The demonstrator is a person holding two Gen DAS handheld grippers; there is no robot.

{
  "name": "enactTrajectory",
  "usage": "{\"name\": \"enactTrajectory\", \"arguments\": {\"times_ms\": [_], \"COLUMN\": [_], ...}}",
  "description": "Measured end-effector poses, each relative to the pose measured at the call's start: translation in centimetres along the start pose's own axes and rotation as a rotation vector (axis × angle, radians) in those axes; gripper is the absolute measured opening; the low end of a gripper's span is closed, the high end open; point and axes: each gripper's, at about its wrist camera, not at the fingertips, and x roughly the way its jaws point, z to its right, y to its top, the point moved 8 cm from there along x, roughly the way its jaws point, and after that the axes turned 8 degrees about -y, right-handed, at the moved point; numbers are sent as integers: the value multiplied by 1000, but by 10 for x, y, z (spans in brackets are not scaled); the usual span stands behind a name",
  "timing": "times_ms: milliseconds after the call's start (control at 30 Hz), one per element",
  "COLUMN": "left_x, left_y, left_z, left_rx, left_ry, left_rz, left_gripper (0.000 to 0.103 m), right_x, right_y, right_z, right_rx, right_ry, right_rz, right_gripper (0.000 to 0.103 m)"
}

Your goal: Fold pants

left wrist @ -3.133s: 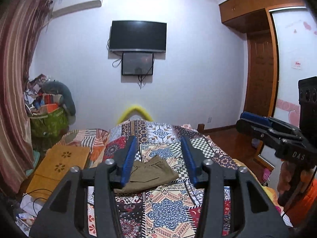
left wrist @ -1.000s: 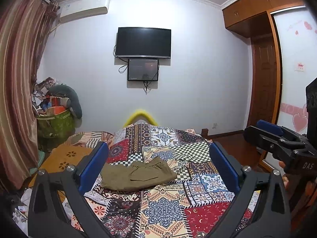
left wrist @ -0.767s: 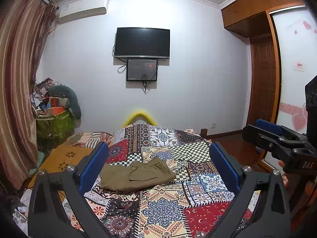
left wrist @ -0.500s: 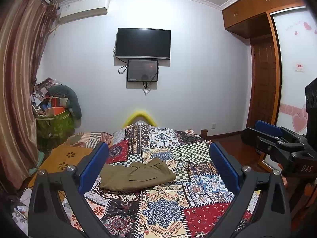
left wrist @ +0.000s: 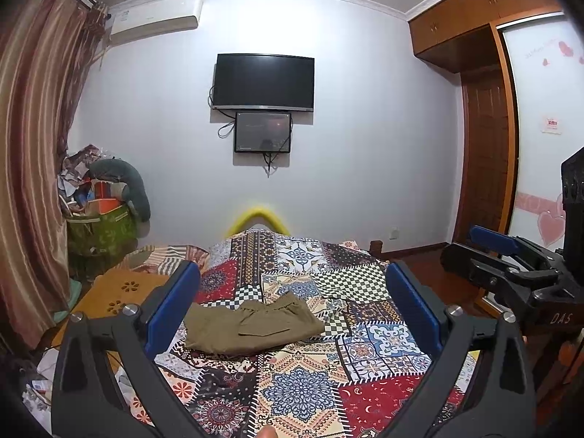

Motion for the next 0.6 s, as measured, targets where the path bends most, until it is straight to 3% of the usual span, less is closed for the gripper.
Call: {"name": "enactTrajectory", "arguments": {"times_ms": [600], "left_x": [-2], "left_y": [1], "left_z": [-1], "left_rx": [-12], "left_ry": [-4], "left_rz": [2], "left_gripper": [103], "right_x": [1], "right_y": [-1], "right_z": [1], "right_rx": [-2], "right_ry": [0], "right_rz": [-6], "right_gripper": [103]}}
